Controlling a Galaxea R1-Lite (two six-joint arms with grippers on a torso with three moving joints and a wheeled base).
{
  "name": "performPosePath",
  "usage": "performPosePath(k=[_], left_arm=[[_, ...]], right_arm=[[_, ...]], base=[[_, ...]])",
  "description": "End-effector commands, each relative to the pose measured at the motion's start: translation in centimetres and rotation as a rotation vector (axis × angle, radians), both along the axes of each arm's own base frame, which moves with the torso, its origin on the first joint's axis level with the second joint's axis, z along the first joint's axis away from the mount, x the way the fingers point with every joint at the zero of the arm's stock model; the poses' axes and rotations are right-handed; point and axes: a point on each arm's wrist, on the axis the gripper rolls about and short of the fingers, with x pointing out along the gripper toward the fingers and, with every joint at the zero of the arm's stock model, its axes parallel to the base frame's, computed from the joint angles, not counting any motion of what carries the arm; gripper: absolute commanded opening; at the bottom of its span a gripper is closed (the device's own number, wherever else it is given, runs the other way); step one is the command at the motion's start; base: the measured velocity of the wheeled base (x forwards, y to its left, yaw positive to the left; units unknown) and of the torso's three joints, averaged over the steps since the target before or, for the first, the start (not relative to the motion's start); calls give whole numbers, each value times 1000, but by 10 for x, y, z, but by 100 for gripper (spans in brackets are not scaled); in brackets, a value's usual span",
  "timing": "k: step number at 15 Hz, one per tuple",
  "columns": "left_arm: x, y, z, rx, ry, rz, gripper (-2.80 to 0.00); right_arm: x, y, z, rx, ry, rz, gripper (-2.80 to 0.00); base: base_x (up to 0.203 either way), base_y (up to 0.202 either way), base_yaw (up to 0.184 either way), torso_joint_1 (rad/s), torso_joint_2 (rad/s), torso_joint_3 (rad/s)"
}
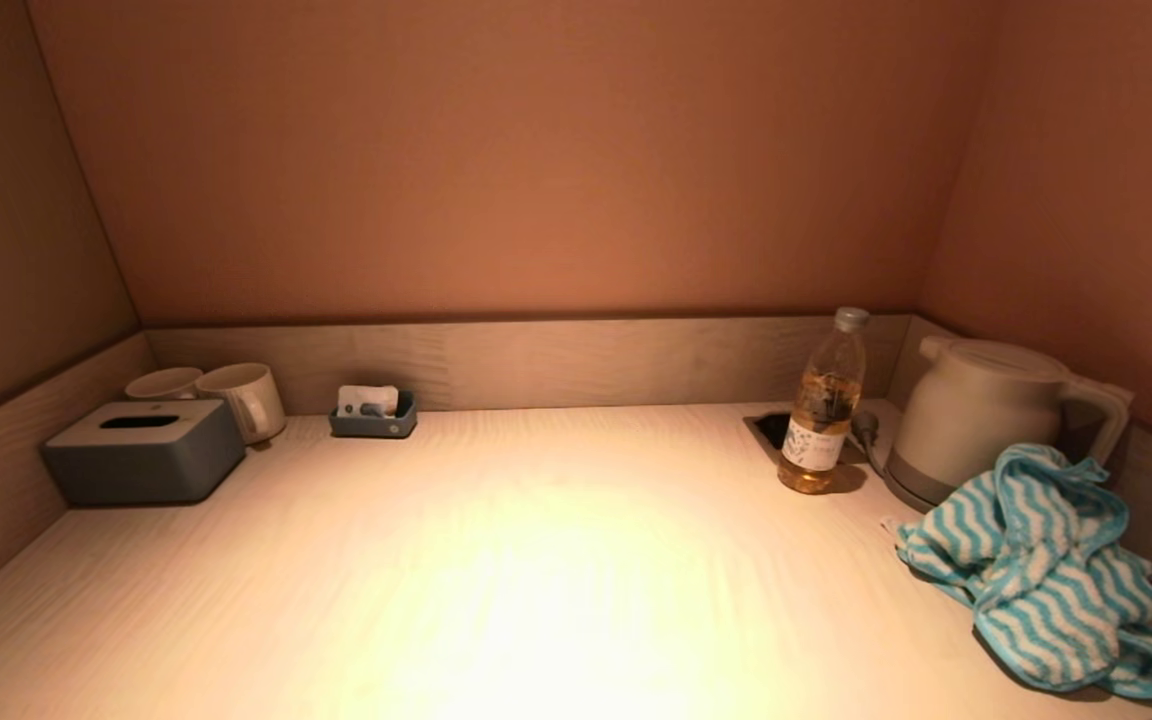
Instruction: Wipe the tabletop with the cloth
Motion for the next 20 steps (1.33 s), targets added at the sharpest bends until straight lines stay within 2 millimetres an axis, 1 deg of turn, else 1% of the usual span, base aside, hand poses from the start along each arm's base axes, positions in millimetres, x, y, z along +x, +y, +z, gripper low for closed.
performPosePath(k=[1,20], left_arm=[[0,0,0,-1,0,0,-280],[0,0,0,-1,0,0,-280]], right_arm=[[0,0,0,0,0,0,-280],[0,0,0,-1,0,1,-280]], base=[[0,0,0,0,0,0],[0,0,0,0,0,0]])
